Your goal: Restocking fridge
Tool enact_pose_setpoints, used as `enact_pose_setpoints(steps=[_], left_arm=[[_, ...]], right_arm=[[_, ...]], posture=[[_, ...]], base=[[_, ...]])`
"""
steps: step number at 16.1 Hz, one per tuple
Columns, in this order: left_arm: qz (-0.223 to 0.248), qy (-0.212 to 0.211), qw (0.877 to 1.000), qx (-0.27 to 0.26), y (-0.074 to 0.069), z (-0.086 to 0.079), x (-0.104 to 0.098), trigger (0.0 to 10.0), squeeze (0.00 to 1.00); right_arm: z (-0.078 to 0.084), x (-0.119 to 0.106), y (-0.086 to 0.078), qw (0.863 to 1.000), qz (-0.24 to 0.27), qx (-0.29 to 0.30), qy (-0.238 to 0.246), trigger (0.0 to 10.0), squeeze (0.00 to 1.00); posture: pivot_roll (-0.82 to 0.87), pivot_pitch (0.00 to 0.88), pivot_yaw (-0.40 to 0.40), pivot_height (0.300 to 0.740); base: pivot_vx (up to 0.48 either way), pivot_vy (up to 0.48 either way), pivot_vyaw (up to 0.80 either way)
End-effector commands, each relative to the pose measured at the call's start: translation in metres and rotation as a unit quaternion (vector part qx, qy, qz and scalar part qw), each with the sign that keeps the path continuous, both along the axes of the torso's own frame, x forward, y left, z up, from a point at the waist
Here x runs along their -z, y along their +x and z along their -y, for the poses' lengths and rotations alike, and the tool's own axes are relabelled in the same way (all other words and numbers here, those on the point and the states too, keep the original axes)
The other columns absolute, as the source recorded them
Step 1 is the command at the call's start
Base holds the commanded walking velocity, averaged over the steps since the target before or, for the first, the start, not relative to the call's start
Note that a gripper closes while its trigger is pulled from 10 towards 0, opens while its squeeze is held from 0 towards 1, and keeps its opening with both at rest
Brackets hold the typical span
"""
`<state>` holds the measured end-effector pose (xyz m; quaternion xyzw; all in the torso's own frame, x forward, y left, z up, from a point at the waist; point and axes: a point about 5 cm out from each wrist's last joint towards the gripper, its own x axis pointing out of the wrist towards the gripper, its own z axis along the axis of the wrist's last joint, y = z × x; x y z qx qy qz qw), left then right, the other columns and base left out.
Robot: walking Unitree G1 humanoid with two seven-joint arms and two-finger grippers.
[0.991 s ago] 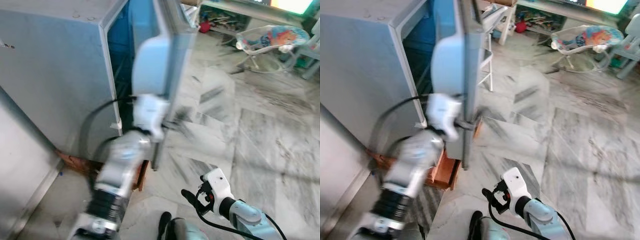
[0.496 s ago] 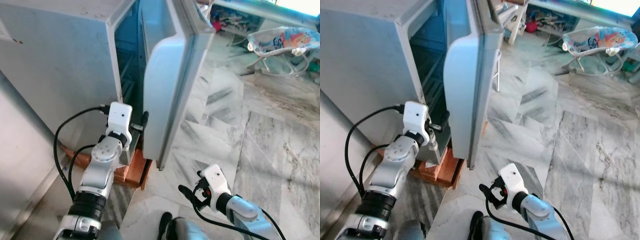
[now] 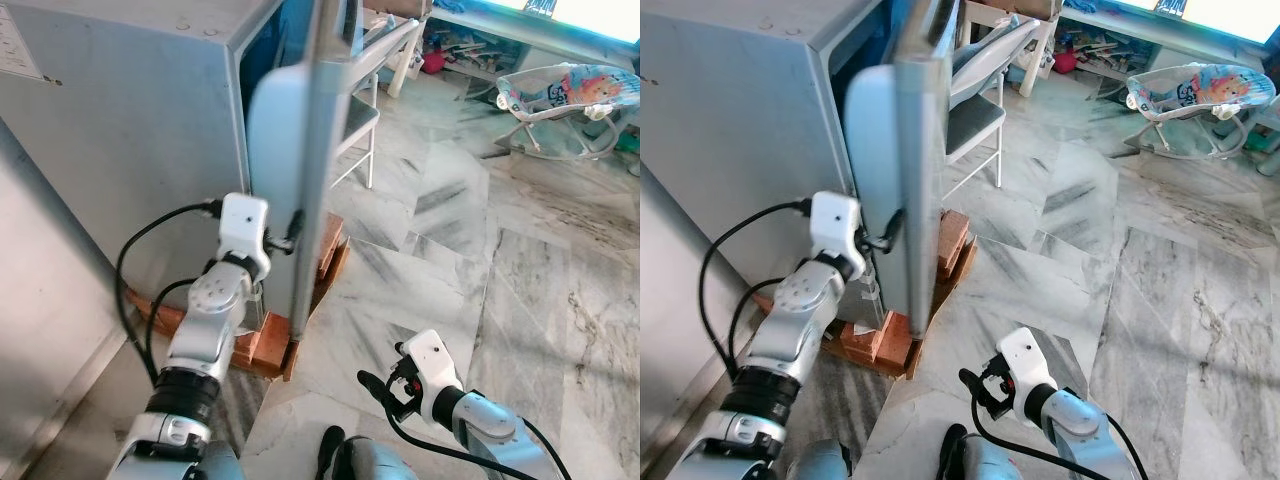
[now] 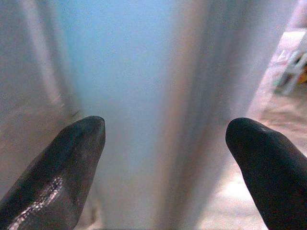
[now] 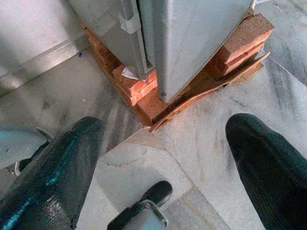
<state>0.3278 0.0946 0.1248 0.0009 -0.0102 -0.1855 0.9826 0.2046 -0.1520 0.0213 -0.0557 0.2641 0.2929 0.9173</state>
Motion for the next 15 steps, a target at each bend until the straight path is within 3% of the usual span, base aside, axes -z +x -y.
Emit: enact_pose_setpoints(steps=[1,7,10,11,12,14,15], left_arm=[[0.011,0.002,1.000,0.020,0.001,0.009,-0.004,10.0,0.00],[-0.014,0.042,0.998,-0.037,0.025,0.004,0.003,10.0,0.00],[-0.005,0.046,0.999,-0.026,0.031,0.010,-0.003,10.0,0.00],[0.039,0.021,0.987,0.154,0.011,0.076,-0.031,10.0,0.00],[0.058,0.014,0.974,0.221,-0.002,0.098,-0.041,10.0,0.00],[0.095,-0.040,0.928,0.359,-0.049,0.158,-0.073,10.0,0.00],[0.091,-0.050,0.926,0.363,-0.052,0.165,-0.071,10.0,0.00]], right_arm=[[0.003,0.003,-0.001,1.000,-0.005,0.004,-0.008,10.0,0.00],[0.004,0.004,0.003,1.000,0.001,0.010,-0.010,10.0,0.00],[0.004,0.003,0.004,1.000,0.004,0.013,-0.011,10.0,0.00],[0.005,0.003,0.004,1.000,0.004,0.015,-0.011,10.0,0.00],[0.005,0.003,0.004,1.000,0.004,0.014,-0.011,10.0,0.00],[0.003,0.004,0.005,1.000,0.002,0.003,-0.012,10.0,0.00],[0.000,0.003,0.007,1.000,0.006,0.004,-0.008,10.0,0.00]], posture=[[0.11,0.106,-0.100,0.740],[0.09,0.102,-0.096,0.740],[0.09,0.099,-0.093,0.740],[0.10,0.102,-0.099,0.740],[0.10,0.102,-0.099,0.740],[0.10,0.095,-0.099,0.740],[0.10,0.092,-0.097,0.740]], base=[[0.000,0.000,0.00],[0.000,0.000,0.00],[0.000,0.000,0.00],[0.000,0.000,0.00],[0.000,0.000,0.00],[0.000,0.000,0.00],[0.000,0.000,0.00]])
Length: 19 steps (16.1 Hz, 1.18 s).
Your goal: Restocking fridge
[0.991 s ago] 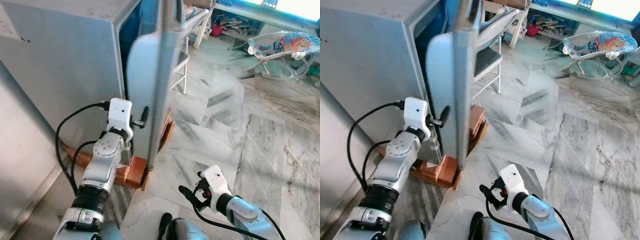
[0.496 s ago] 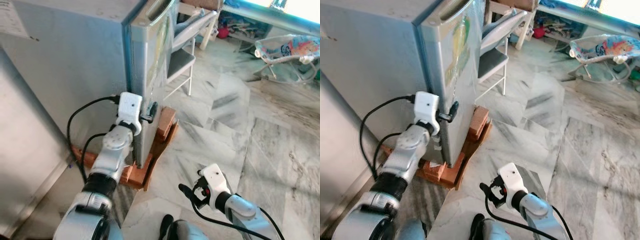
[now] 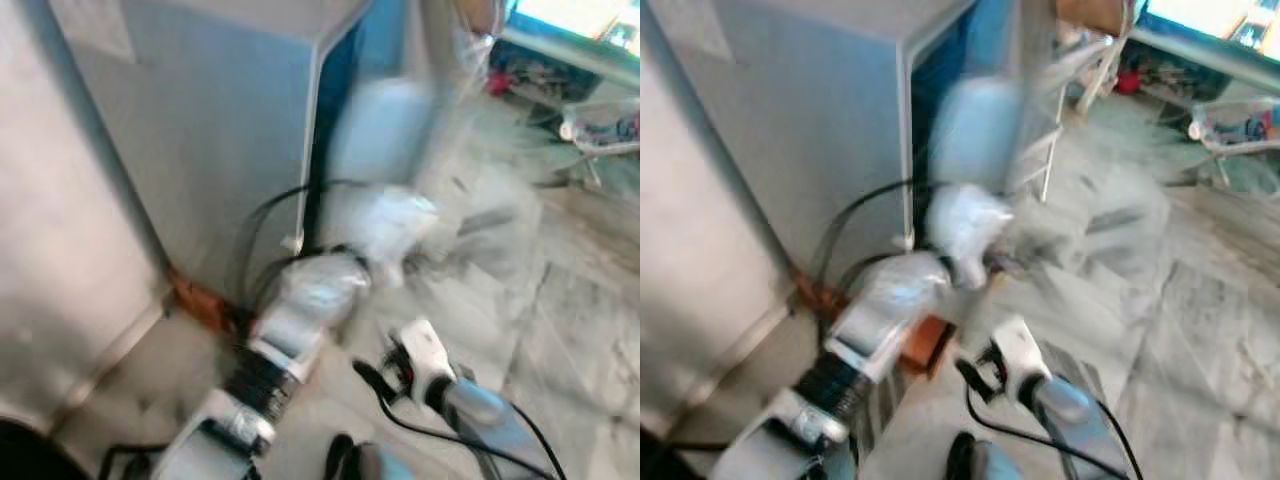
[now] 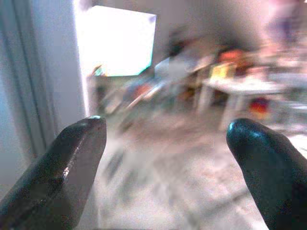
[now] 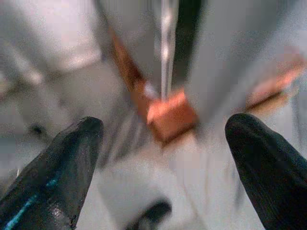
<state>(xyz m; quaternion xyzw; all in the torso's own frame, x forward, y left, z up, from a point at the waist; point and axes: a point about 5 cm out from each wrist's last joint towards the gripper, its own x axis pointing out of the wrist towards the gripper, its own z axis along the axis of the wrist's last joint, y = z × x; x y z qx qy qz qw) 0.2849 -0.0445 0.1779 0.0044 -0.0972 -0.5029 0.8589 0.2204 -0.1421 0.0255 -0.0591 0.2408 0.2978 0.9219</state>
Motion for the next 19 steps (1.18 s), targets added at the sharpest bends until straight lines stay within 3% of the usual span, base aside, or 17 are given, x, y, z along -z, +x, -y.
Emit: enact_pose_setpoints(steps=[1,2,4,6,7,8,9,10,12,15,19], left_arm=[[-0.009,-0.028,0.999,0.018,-0.004,0.023,-0.011,10.0,0.00],[-0.009,-0.012,1.000,-0.009,0.005,0.012,-0.003,10.0,0.00],[-0.024,0.014,0.991,-0.129,0.033,-0.035,0.016,10.0,0.00],[-0.034,0.026,0.975,-0.220,0.047,-0.081,0.026,10.0,0.00],[-0.041,0.026,0.969,-0.244,0.049,-0.093,0.030,10.0,0.00],[-0.043,0.029,0.953,-0.297,0.050,-0.121,0.039,10.0,0.00],[-0.051,0.031,0.947,-0.316,0.047,-0.132,0.045,10.0,0.00],[-0.039,0.056,0.941,-0.332,0.038,-0.144,0.054,10.0,0.00],[-0.062,0.067,0.928,-0.360,0.018,-0.163,0.071,10.0,0.00],[-0.078,0.092,0.912,-0.393,-0.008,-0.189,0.090,10.0,0.00],[-0.049,0.099,0.900,-0.421,-0.007,-0.203,0.068,10.0,0.00]], right_arm=[[0.008,0.007,-0.008,1.000,-0.016,0.013,-0.011,10.0,0.00],[0.008,0.007,-0.007,1.000,-0.015,0.014,-0.011,10.0,0.00],[0.008,0.007,-0.007,1.000,-0.016,0.015,-0.012,10.0,0.00],[0.007,0.003,-0.003,1.000,0.003,0.018,0.004,10.0,0.00],[0.006,0.000,-0.001,1.000,0.012,0.016,0.014,10.0,0.00],[-0.004,-0.014,0.006,0.997,0.050,0.010,0.052,10.0,0.00],[-0.005,-0.019,0.010,0.996,0.065,0.020,0.059,10.0,0.00],[-0.006,-0.023,0.013,0.995,0.083,0.029,0.054,10.0,0.00],[-0.002,-0.029,0.019,0.991,0.098,0.068,0.066,10.0,0.00],[-0.002,-0.031,0.023,0.988,0.117,0.075,0.064,10.0,0.00],[-0.005,-0.034,0.031,0.987,0.126,0.072,0.063,10.0,0.00]], posture=[[0.10,0.091,-0.096,0.740],[0.10,0.091,-0.094,0.740],[0.11,0.095,-0.090,0.740],[0.11,0.096,-0.091,0.740],[0.12,0.097,-0.092,0.740],[0.12,0.098,-0.092,0.740],[0.12,0.101,-0.091,0.740],[0.13,0.105,-0.090,0.740],[0.14,0.107,-0.090,0.740],[0.15,0.120,-0.088,0.740],[0.21,0.133,-0.084,0.740]], base=[[0.000,0.000,0.00],[0.000,0.000,0.00],[0.000,0.000,0.00],[0.000,0.000,0.00],[0.000,0.000,0.00],[0.000,0.000,0.00],[0.000,0.000,0.00],[0.000,-0.244,0.00],[0.000,-0.390,0.00],[0.000,-0.445,-0.20],[0.000,-0.472,-0.50]])
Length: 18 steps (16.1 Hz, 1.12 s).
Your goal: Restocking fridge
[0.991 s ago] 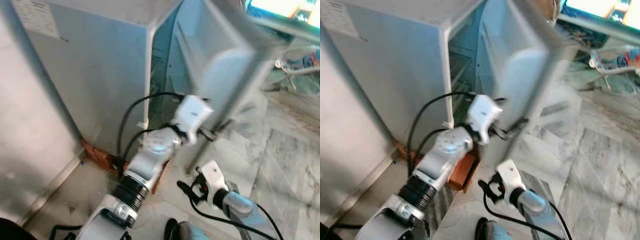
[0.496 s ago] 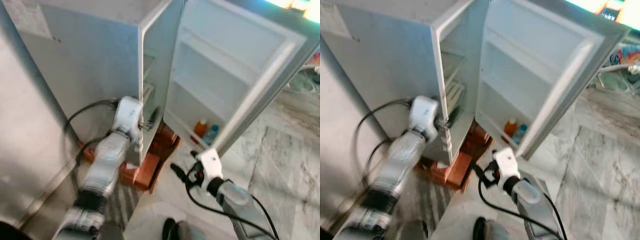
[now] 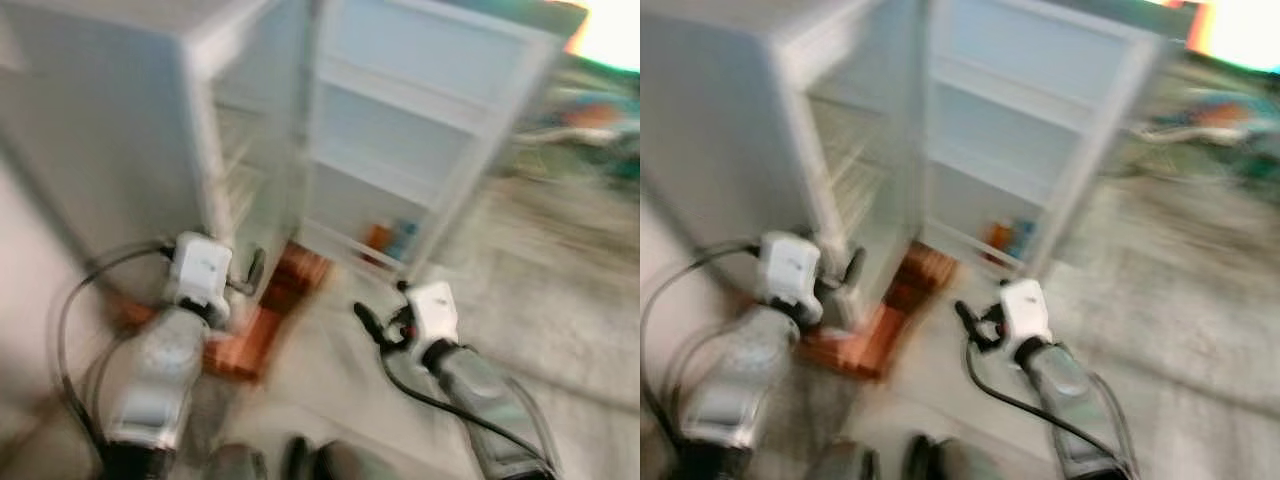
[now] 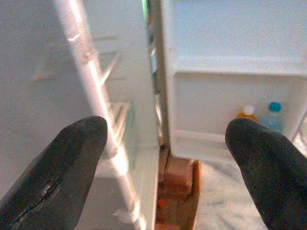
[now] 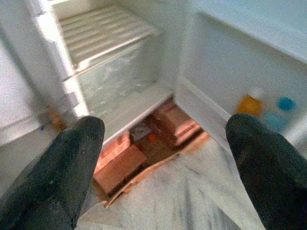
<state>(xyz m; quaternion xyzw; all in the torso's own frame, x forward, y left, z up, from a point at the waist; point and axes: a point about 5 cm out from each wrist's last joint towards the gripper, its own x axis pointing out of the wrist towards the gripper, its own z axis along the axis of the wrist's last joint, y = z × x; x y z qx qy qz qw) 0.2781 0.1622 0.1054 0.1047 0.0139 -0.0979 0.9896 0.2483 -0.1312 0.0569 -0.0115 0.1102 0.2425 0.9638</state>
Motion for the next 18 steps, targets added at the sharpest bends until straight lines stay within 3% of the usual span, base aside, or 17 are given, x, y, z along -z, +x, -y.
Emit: enact_pose_setpoints(steps=[1,4,5,6,8,12,18], left_arm=[[0.010,-0.001,1.000,0.003,-0.004,0.002,-0.008,10.0,0.00],[-0.012,0.006,1.000,0.018,-0.016,0.006,0.008,10.0,0.00],[-0.020,0.004,1.000,0.017,-0.020,0.012,0.016,10.0,0.00],[-0.020,0.006,1.000,0.018,-0.020,0.014,0.017,10.0,0.00],[-0.023,0.011,1.000,0.016,-0.017,0.018,0.021,10.0,0.00],[-0.013,0.061,0.998,0.014,-0.002,0.016,0.017,10.0,0.00],[-0.016,0.079,0.996,0.025,-0.004,0.021,0.024,10.0,0.00]], right_arm=[[0.003,-0.004,0.004,1.000,0.009,0.007,-0.005,10.0,0.00],[-0.002,-0.009,0.009,0.999,0.031,0.020,0.001,10.0,0.00],[-0.002,-0.017,0.020,0.996,0.053,0.067,0.027,10.0,0.00],[-0.001,-0.018,0.021,0.995,0.059,0.075,0.029,10.0,0.00],[-0.003,-0.022,0.025,0.993,0.080,0.084,0.033,10.0,0.00],[0.001,-0.037,0.039,0.987,0.116,0.108,0.031,10.0,0.00],[-0.006,-0.038,0.037,0.982,0.135,0.125,0.042,10.0,0.00]], posture=[[0.20,0.138,-0.086,0.740],[0.18,0.132,-0.100,0.740],[0.18,0.126,-0.106,0.740],[0.18,0.113,-0.104,0.740],[0.17,0.096,-0.087,0.740],[0.16,0.085,-0.060,0.740],[0.16,0.083,-0.039,0.740]], base=[[0.000,-0.472,0.00],[0.000,-0.472,-0.57],[0.000,-0.469,-0.63],[0.000,-0.461,-0.63],[0.000,-0.435,-0.53],[0.374,-0.294,-0.12],[0.417,-0.133,0.00]])
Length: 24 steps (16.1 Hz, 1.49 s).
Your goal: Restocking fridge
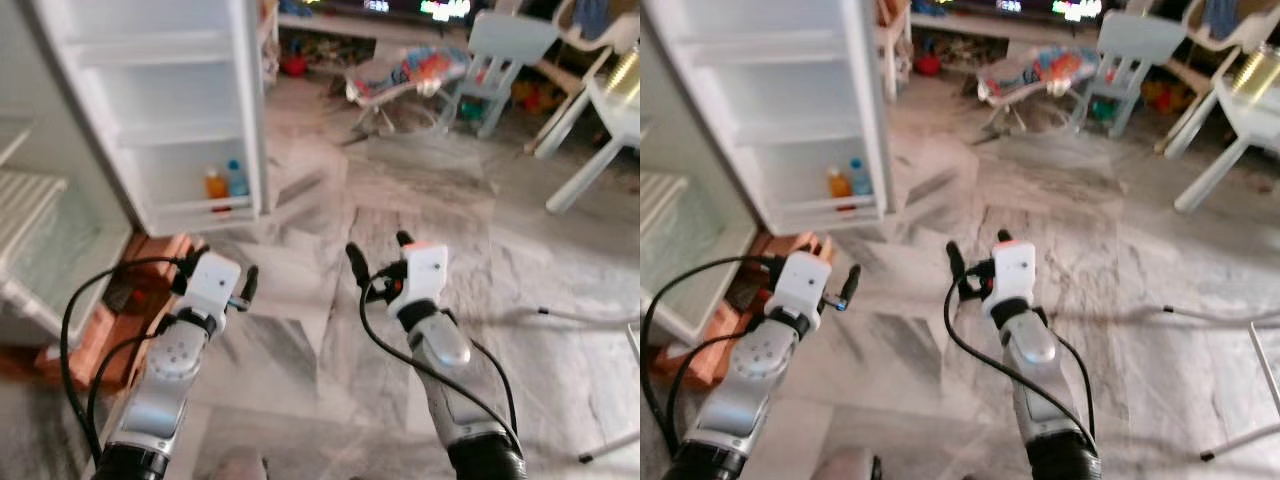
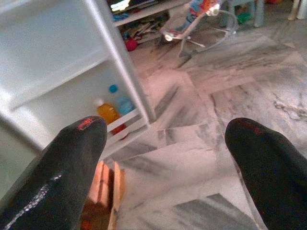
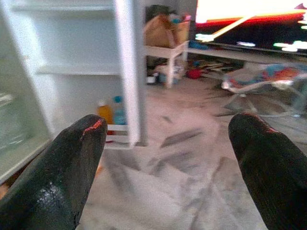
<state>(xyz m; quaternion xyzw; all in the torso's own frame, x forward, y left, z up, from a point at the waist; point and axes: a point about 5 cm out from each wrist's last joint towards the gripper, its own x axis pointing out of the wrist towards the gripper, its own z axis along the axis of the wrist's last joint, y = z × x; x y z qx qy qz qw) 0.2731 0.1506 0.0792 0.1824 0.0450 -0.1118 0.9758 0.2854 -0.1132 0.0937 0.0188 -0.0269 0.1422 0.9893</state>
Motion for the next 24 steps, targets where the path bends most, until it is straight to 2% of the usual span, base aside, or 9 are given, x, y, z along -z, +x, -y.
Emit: enact_pose_setpoints(steps=[1,6,8,10,12,15,17,20,24], left_arm=[[0.001,0.001,1.000,0.019,-0.001,0.012,0.002,10.0,0.00],[-0.031,0.057,0.997,0.035,0.006,0.009,0.016,10.0,0.00],[-0.030,0.071,0.996,0.044,0.009,0.008,0.009,10.0,0.00],[-0.048,0.078,0.993,0.076,0.008,0.007,0.015,10.0,0.00],[-0.059,0.082,0.992,0.070,0.012,0.004,0.026,10.0,0.00],[-0.042,0.049,0.998,0.016,0.021,0.000,0.018,10.0,0.00],[-0.032,0.050,0.998,0.012,0.017,0.003,0.019,10.0,0.00],[-0.034,0.055,0.998,0.018,-0.003,0.011,0.032,10.0,0.00],[-0.041,0.040,0.997,-0.041,-0.009,-0.006,0.036,10.0,0.00]], right_arm=[[0.018,-0.001,0.001,0.999,0.009,0.042,-0.005,10.0,0.00],[0.040,-0.001,0.002,0.995,0.017,0.098,-0.010,10.0,0.00],[0.046,-0.004,0.003,0.993,0.026,0.113,-0.019,10.0,0.00],[0.053,-0.006,0.006,0.989,0.032,0.147,-0.007,10.0,0.00],[0.057,-0.001,0.005,0.986,0.021,0.165,-0.005,10.0,0.00],[0.058,0.000,0.004,0.988,0.018,0.152,-0.025,10.0,0.00],[0.054,0.004,0.005,0.991,0.011,0.129,-0.042,10.0,0.00],[0.044,0.007,0.001,0.994,0.005,0.102,-0.026,10.0,0.00],[0.037,0.009,-0.007,0.995,0.001,0.097,-0.015,10.0,0.00]], posture=[[0.16,0.074,-0.031,0.740],[0.19,0.060,0.033,0.740],[0.16,0.058,0.081,0.740],[0.12,0.070,0.068,0.740],[0.10,0.068,0.031,0.740],[0.09,0.059,0.012,0.740],[0.10,0.048,0.001,0.740],[0.13,0.063,-0.038,0.740],[0.12,0.058,-0.039,0.740]], base=[[0.442,0.000,0.00],[0.439,0.000,0.00],[0.418,-0.120,0.00],[0.409,-0.247,0.00],[0.409,-0.247,0.00],[0.404,-0.257,0.00],[0.390,-0.274,0.00],[0.447,0.000,0.00],[0.451,0.000,-0.22]])
